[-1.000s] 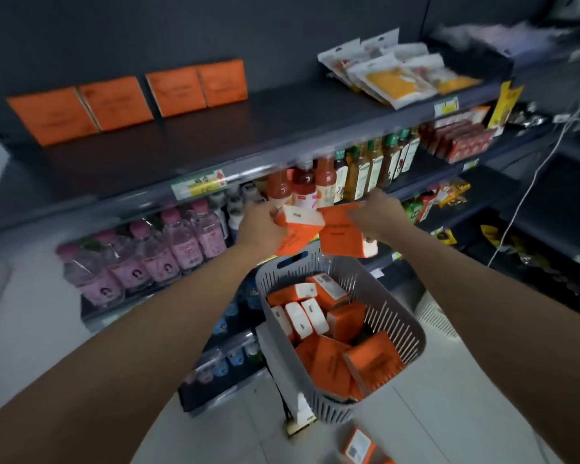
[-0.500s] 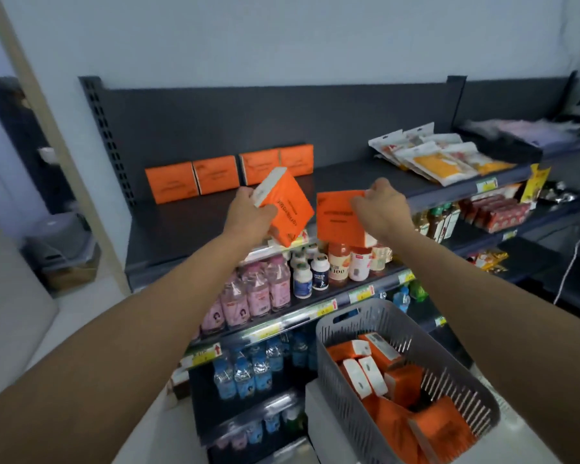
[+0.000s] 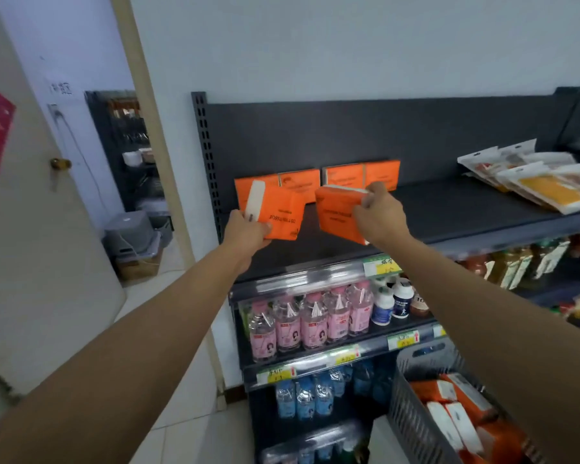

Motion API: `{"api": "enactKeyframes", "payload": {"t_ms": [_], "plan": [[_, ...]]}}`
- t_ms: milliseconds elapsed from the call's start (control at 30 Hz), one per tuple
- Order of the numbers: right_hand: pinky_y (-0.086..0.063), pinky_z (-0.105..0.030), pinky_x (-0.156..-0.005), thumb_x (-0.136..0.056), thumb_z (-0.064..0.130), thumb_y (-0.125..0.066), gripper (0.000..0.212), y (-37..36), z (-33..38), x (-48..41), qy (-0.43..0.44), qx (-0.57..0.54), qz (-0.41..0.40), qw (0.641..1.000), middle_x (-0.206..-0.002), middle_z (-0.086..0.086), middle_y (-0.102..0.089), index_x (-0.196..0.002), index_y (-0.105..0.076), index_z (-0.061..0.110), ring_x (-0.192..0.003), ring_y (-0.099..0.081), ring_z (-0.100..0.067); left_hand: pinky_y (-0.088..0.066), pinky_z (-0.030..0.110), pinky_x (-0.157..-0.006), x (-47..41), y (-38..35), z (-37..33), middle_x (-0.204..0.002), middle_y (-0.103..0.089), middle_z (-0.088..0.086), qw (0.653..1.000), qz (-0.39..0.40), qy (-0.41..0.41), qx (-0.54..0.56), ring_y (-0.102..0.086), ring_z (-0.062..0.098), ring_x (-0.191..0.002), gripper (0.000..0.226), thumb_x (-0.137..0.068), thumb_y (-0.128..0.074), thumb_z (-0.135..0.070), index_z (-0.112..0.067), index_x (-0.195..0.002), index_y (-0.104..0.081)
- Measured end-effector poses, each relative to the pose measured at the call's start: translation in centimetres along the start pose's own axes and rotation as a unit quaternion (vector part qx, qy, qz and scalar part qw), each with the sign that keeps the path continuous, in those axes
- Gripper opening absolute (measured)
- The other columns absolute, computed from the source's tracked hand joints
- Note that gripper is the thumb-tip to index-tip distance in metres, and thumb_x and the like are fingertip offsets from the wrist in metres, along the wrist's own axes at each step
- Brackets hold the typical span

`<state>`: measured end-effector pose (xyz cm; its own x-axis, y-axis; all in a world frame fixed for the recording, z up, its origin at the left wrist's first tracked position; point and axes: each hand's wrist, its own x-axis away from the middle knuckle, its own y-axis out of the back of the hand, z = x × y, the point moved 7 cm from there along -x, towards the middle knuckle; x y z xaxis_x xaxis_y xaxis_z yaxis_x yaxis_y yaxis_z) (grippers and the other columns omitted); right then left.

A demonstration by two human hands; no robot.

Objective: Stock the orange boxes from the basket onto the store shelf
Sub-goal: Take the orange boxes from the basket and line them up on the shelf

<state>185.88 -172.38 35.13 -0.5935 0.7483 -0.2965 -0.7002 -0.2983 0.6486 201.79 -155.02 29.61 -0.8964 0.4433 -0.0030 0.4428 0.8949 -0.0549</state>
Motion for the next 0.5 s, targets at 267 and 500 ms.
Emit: {"api": "enactKeyframes", "payload": {"t_ms": [267,500], "plan": [[-0.041,-0.038,-0.098,-0.091,0.006,-0.046,0.045,-4.5,0.5,-7.1,0.029,-0.012,0.031,0.999,-0.133,-0.023,-0.040,-0.136,-0.041,0.010,-0.110,-0.053,-0.043,-0.048,0.035,-0.089,-5.8,2.0,1.1,-0.134,-0.047,0.015,0.998,-0.046,0.029,0.030,-0.050,0.030,-0.123,0.045,-0.091,-0.049,0.009,0.004,-0.133,-0.032],[-0.042,-0.040,-0.098,-0.092,0.004,-0.048,0.044,-7.4,-0.4,-14.8,0.051,-0.038,0.089,0.994,-0.126,-0.023,-0.058,-0.136,-0.045,0.005,-0.117,-0.054,-0.038,-0.048,0.034,-0.088,-11.6,0.3,2.7,-0.140,-0.045,0.016,0.995,-0.057,0.074,0.039,-0.049,0.031,-0.126,0.046,-0.093,-0.048,0.007,0.003,-0.136,-0.032]]}}
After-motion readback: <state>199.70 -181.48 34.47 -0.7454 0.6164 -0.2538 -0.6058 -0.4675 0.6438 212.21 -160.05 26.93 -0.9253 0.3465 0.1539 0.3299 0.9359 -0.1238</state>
